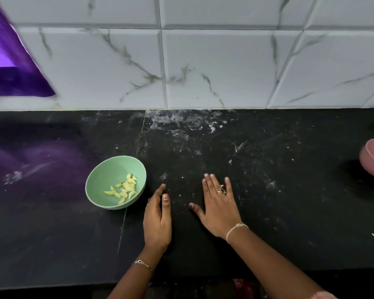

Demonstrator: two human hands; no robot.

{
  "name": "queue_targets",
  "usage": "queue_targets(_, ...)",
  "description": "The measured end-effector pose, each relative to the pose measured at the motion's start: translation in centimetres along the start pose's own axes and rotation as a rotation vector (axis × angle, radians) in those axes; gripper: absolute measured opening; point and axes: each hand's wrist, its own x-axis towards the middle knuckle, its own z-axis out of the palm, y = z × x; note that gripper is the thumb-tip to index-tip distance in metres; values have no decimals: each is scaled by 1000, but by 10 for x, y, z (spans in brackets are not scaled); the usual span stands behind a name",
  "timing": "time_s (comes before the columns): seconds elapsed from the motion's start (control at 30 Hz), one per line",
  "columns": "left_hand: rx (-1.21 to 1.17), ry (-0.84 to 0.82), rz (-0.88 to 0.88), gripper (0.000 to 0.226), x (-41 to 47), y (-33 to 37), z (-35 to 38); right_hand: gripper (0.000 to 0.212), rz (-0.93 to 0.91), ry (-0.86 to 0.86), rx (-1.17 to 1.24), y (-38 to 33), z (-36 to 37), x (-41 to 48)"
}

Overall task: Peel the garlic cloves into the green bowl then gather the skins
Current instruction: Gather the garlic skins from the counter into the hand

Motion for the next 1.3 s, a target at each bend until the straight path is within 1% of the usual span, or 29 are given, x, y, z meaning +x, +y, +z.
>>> queue_targets(0.07, 90, -35, 36, 70, 2, 2, 5, 81, 91, 121, 130, 10, 2, -17)
queue_targets(0.13, 153, -76, 88, 67, 3, 4, 10, 79, 216, 168, 278, 23, 5, -33)
queue_targets(0.23, 218, -147, 157, 66, 5, 7, 21, 84, 491, 117, 402, 54, 8, -47)
queue_targets(0.27, 246, -164, 179, 66, 6, 7, 24, 84, 557, 87, 414, 64, 8, -49)
queue_targets(0.3, 275, -180, 199, 67, 6, 8, 26, 83, 585, 62, 415, 71, 9, -49)
queue_targets(0.37, 314, -234, 226, 68, 7, 10, 34, 78, 532, 39, 402, 79, 10, -50)
queue_targets(0.43, 331, -288, 246, 67, 6, 12, 41, 74, 397, 22, 395, 76, 10, -51)
queue_targets(0.5, 330, -331, 259, 66, 3, 16, 48, 76, 281, -2, 377, 64, 10, -51)
queue_targets(0.6, 309, -370, 265, 65, 1, 20, 54, 85, 191, -11, 376, 41, 11, -48)
queue_targets(0.67, 267, -367, 242, 60, 0, 20, 54, 88, 160, -9, 391, 30, 13, -43)
queue_targets(0.73, 168, -338, 172, 55, 0, 19, 52, 89, 126, -4, 394, 23, 13, -35)
queue_targets(0.83, 106, -270, 134, 55, -2, 18, 50, 89, 101, 42, 459, 18, 8, -23)
queue_targets(0.9, 144, -253, 151, 58, -4, 19, 50, 79, 85, 95, 478, 16, 6, -14)
queue_targets(1.07, 216, -255, 192, 67, -1, 20, 50, 35, 112, 277, 468, 10, 5, 1)
queue_targets(1.13, 224, -254, 191, 67, -1, 20, 51, 26, 101, 294, 472, 12, 3, 1)
queue_targets(1.2, 225, -251, 190, 67, -1, 20, 51, 31, 108, 304, 470, 15, 2, -2)
queue_targets(1.23, 221, -249, 188, 67, -1, 20, 51, 41, 138, 306, 448, 16, 2, -5)
queue_targets(1.3, 210, -243, 183, 67, -1, 21, 51, 68, 267, 222, 382, 15, 3, -16)
